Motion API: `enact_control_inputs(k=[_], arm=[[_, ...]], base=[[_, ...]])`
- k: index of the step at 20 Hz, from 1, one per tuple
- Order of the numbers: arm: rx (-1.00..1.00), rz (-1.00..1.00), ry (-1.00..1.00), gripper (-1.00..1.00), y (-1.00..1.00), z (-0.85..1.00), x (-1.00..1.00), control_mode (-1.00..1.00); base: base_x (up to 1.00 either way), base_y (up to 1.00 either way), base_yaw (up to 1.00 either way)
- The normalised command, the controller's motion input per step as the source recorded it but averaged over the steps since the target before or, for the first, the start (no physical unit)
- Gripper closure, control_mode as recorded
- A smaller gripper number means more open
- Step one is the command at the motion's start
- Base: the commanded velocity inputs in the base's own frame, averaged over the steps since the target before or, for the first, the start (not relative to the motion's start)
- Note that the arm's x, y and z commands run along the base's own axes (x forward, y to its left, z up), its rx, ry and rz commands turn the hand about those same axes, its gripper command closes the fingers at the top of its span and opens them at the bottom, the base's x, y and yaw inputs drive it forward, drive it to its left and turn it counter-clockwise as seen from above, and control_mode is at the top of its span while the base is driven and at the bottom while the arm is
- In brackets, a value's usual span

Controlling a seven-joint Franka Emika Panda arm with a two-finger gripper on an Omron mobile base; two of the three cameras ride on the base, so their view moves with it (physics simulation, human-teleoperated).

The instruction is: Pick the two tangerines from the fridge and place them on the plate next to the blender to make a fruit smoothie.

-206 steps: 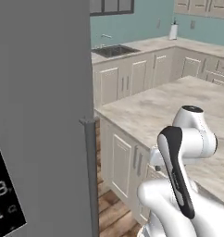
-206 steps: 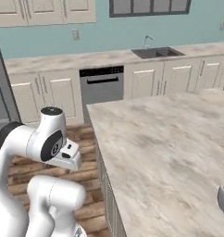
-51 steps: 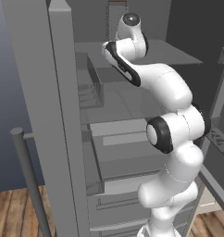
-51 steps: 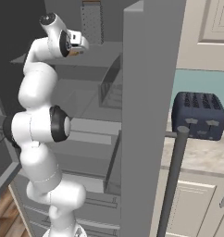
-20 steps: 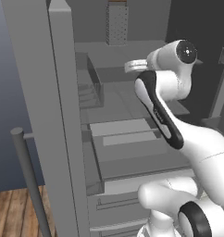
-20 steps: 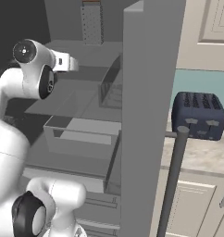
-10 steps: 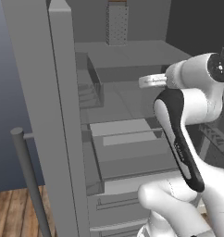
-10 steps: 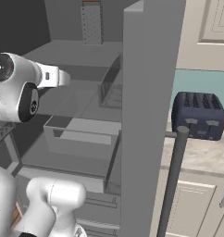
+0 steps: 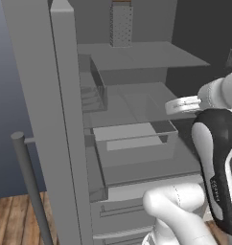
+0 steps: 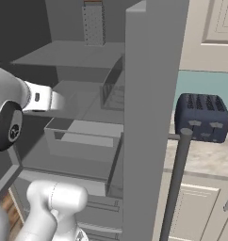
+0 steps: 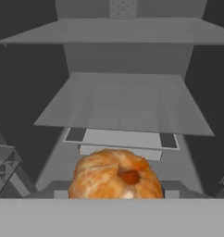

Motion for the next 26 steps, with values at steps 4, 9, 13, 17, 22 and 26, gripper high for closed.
enact_control_inputs(k=[4,9,13,17,22,26], arm=[[-0.05,0.0,0.29,1.0,-0.01,-0.29,-1.0,-1.0],[-0.04,0.0,0.13,1.0,0.0,-0.33,-1.0,-1.0],[-0.01,0.0,0.01,1.0,0.0,-0.16,-0.94,-1.0],[0.0,0.0,0.0,1.0,0.0,0.0,-0.17,-1.0],[-0.01,0.0,0.0,1.0,0.0,-0.01,0.0,-1.0],[-0.05,0.08,0.0,1.0,-0.04,0.0,-0.38,-1.0]], base=[[0.0,0.0,0.0],[0.0,0.0,0.0],[0.0,0.0,0.0],[0.0,0.0,0.0],[0.0,0.0,0.0],[0.0,0.0,0.0]])
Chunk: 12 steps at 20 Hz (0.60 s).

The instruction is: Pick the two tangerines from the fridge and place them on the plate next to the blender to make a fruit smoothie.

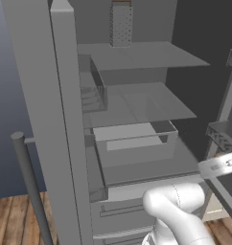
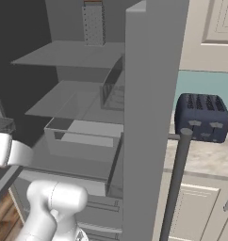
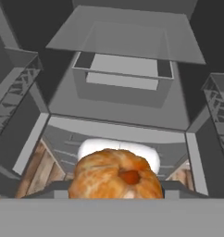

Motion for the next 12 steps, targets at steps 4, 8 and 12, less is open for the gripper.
enact_control_inputs(k=[4,8,12], arm=[[-0.03,0.05,0.0,1.0,-0.04,0.0,-0.19,1.0],[0.0,0.0,0.0,1.0,0.0,0.0,0.0,1.0],[0.0,0.0,0.0,1.0,0.0,0.0,0.0,1.0]], base=[[-0.72,-0.17,0.26],[-0.94,-0.11,0.43],[-0.61,0.01,0.42]])
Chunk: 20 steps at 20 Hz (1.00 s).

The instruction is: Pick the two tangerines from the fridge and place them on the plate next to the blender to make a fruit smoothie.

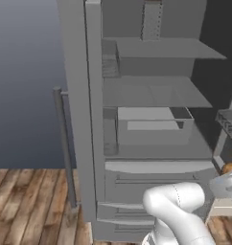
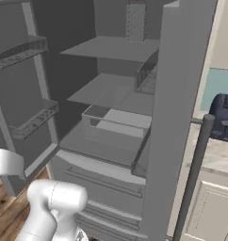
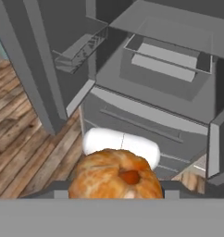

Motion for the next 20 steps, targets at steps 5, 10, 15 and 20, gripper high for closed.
enact_control_inputs(k=[5,10,15,20], arm=[[0.0,0.0,0.0,1.0,0.0,0.0,0.0,1.0],[0.0,0.0,0.0,1.0,0.0,0.0,0.0,1.0],[0.0,0.0,0.0,1.0,0.0,0.0,0.0,1.0],[0.0,0.0,0.0,1.0,0.0,0.0,0.0,1.0]], base=[[-0.43,0.21,0.5],[0.18,-0.3,0.57],[-0.17,-0.7,0.57],[-0.5,0.07,0.73]])
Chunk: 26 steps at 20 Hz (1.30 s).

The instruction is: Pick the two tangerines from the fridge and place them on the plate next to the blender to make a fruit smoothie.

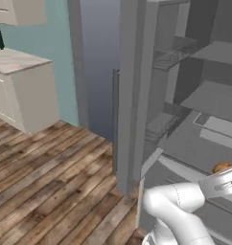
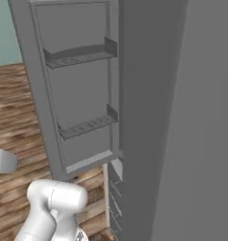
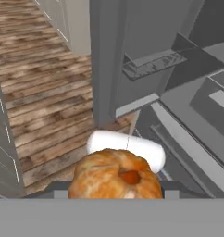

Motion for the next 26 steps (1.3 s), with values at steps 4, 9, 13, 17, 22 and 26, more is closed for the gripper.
enact_control_inputs(k=[4,9,13,17,22,26], arm=[[0.0,0.0,0.0,1.0,0.0,0.0,0.0,1.0],[0.0,0.0,0.0,1.0,0.0,0.0,0.0,1.0],[0.0,0.0,0.0,1.0,0.0,0.0,0.0,1.0],[0.0,0.0,0.0,1.0,0.0,0.0,0.0,1.0],[0.0,0.0,0.0,1.0,0.0,0.0,0.0,1.0],[0.0,0.0,0.0,1.0,0.0,0.0,0.0,1.0]], base=[[-0.41,0.06,0.78],[-0.31,0.25,0.83],[0.29,0.42,0.67],[0.98,0.42,0.41],[1.0,0.17,0.24],[1.0,0.21,0.28]])
